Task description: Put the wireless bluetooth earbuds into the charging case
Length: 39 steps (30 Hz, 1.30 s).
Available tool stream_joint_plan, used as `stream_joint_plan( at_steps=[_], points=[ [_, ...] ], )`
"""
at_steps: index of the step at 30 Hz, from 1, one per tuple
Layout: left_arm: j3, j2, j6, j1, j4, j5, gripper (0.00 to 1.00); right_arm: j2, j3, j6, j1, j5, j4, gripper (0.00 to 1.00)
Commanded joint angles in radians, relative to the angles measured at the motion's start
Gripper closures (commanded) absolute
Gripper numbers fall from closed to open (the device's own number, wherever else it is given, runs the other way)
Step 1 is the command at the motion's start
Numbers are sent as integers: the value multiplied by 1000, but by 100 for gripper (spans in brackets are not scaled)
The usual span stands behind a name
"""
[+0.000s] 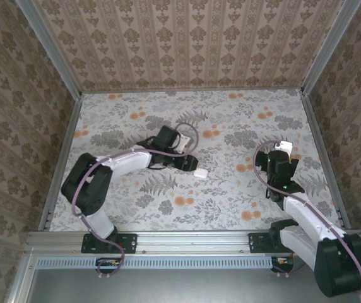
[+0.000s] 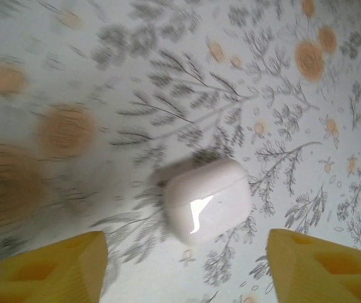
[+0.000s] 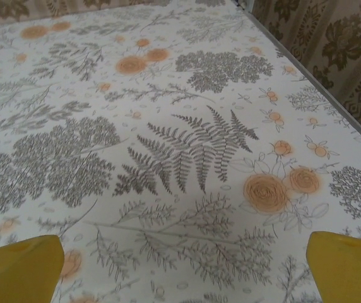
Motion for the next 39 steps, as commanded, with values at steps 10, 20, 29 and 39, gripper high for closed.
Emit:
stream_joint_plan(
  at_steps=[10,20,29,39],
  points=[
    [-145,-248,340,403,68,-327,0,325,25,-87,-32,-112,496,0],
    [-498,-309,350,656,587,-330,0,478,-24,-121,-83,-172,771,0],
    [-631,-214,310,700,1007,-293,0,503,67,-127,-90,-203,624,0],
    [-631,-144,323,684,1060,-320,0,564,31,-153,-82,-253,736,0]
  ],
)
